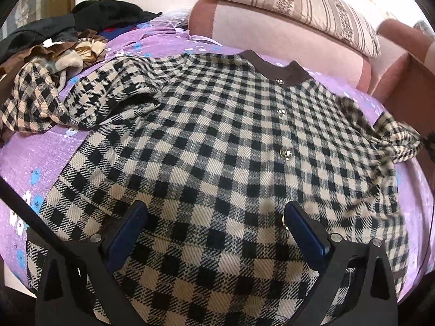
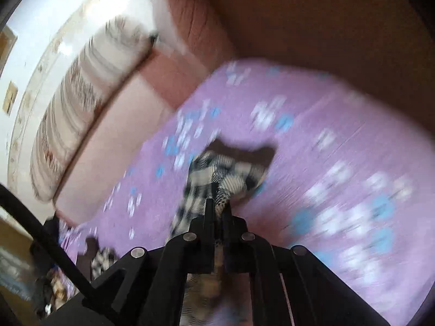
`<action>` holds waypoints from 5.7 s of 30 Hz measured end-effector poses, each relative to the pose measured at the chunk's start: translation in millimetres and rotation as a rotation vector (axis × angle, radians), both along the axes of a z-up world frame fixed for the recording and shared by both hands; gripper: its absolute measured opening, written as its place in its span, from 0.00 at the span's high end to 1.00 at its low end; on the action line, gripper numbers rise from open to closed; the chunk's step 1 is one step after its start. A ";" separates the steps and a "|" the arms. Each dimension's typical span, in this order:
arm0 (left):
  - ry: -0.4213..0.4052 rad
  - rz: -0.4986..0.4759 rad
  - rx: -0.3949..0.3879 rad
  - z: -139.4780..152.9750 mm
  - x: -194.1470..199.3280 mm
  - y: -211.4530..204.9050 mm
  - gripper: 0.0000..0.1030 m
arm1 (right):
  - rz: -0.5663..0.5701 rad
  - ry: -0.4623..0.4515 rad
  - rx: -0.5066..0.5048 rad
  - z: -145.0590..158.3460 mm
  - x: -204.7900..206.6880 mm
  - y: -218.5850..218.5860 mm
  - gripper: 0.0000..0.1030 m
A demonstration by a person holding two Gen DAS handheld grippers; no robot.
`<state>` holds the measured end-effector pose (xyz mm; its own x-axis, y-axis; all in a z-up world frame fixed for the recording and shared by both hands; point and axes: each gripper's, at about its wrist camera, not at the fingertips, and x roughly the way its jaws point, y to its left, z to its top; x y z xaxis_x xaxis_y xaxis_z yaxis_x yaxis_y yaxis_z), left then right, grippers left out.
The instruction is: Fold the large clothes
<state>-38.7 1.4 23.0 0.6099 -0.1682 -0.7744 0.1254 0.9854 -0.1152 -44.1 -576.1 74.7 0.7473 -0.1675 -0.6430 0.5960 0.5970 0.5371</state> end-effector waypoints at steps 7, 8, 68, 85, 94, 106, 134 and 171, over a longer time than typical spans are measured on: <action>-0.022 0.009 -0.035 8.5 -1.2 11.2 0.03 | -0.244 0.042 -0.092 16.2 -65.6 -33.1 0.96; -0.025 0.007 -0.037 9.1 -2.1 12.1 0.03 | -0.243 0.060 -0.105 14.6 -63.8 -28.9 0.96; -0.017 -0.005 -0.145 65.8 111.3 10.8 0.03 | 0.684 0.073 -0.223 -1.2 34.7 280.5 0.48; 0.131 -0.084 -0.256 39.4 233.9 -59.3 0.95 | 0.588 0.068 -0.102 -22.5 61.7 228.0 0.48; 0.156 0.113 -0.092 -4.8 229.4 10.1 0.94 | 0.848 -0.021 -0.140 4.1 61.5 274.3 0.48; 0.046 0.169 0.017 15.1 212.4 32.2 0.94 | 0.699 0.003 -0.248 11.2 74.1 275.1 0.70; -0.058 0.692 -0.160 43.8 49.1 307.2 0.28 | 0.679 0.168 -0.314 -25.7 49.7 299.6 0.42; 0.017 0.967 -0.490 6.3 -37.1 345.1 0.40 | 0.652 0.224 -0.320 -49.7 48.5 309.5 0.38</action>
<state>-75.8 346.4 29.2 0.6403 0.0846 -0.7635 -0.6849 0.5128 -0.5176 4.4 -266.6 25.0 0.6160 0.0595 -0.7855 0.1432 0.9721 0.1860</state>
